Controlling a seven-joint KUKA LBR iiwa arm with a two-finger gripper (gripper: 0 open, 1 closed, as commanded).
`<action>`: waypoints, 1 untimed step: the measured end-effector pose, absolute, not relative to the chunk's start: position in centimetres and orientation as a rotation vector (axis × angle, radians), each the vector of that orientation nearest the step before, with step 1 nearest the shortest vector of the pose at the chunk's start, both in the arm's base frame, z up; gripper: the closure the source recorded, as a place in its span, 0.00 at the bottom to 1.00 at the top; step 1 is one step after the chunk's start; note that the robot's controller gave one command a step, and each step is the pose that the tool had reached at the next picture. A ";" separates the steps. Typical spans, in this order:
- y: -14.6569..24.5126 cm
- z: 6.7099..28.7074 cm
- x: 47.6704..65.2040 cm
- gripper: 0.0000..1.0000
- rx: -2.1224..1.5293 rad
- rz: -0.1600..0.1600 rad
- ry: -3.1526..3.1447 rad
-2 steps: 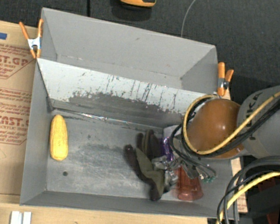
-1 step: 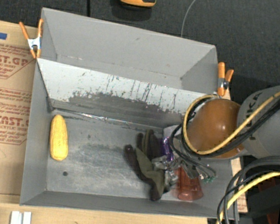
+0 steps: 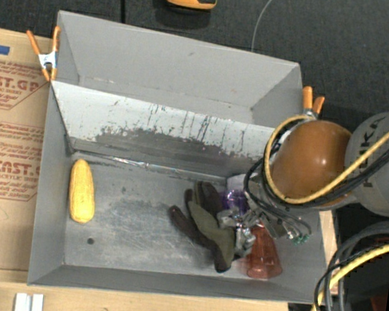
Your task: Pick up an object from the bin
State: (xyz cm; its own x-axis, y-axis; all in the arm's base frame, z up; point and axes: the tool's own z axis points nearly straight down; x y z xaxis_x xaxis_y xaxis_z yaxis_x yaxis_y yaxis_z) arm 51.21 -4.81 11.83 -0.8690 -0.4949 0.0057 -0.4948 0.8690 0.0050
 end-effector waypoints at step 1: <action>-3.9 18.7 52.5 1.00 0.803 -0.003 -3.035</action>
Offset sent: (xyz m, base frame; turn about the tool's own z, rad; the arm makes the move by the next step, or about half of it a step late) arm 0.0034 0.0090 0.0395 -0.0232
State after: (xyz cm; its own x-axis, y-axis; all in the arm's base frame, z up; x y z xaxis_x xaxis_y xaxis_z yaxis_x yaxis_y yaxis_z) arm 52.54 -3.94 18.71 -0.8692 -0.4944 0.0015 -0.4944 0.8692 0.0021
